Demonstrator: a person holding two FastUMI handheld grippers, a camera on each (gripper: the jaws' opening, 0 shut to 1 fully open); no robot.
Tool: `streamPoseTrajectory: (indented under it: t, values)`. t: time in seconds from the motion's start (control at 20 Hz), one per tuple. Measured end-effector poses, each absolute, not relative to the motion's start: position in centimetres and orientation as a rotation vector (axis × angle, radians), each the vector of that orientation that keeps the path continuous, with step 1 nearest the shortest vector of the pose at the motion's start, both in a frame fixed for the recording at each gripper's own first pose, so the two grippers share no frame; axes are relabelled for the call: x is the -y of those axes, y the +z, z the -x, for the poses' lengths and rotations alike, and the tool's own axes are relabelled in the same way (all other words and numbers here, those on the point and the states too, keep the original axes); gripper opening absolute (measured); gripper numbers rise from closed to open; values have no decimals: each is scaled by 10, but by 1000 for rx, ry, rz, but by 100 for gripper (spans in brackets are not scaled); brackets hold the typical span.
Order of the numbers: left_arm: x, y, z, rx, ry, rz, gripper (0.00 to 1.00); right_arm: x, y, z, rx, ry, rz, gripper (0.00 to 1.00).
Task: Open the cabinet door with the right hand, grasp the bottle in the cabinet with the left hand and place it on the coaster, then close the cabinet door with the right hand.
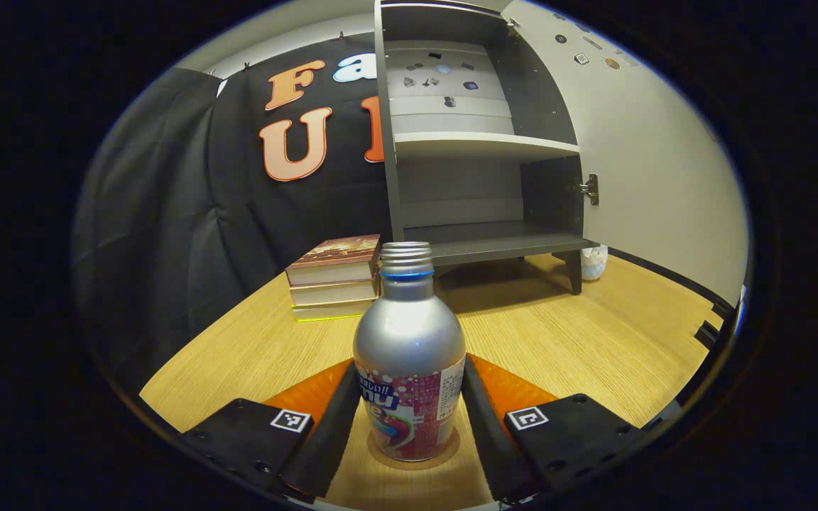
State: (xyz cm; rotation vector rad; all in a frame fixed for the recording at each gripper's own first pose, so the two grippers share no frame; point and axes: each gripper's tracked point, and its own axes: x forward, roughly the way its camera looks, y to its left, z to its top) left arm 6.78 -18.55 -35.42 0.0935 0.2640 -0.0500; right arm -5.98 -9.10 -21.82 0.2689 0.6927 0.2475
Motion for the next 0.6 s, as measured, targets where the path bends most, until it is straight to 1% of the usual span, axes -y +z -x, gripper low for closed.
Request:
streamPoseTrajectory:
  t: [0.35,0.45,0.6]
  values:
    - [178,-353,-65,-283,-25,-97,87,95,-217,70,-695,246,-298,29]
    - [179,-349,-64,-275,-28,-93,89,95,-216,70,-689,247,-296,29]
    - [182,-338,-62,-259,-40,-102,96,96,-214,69,-675,245,-295,29]
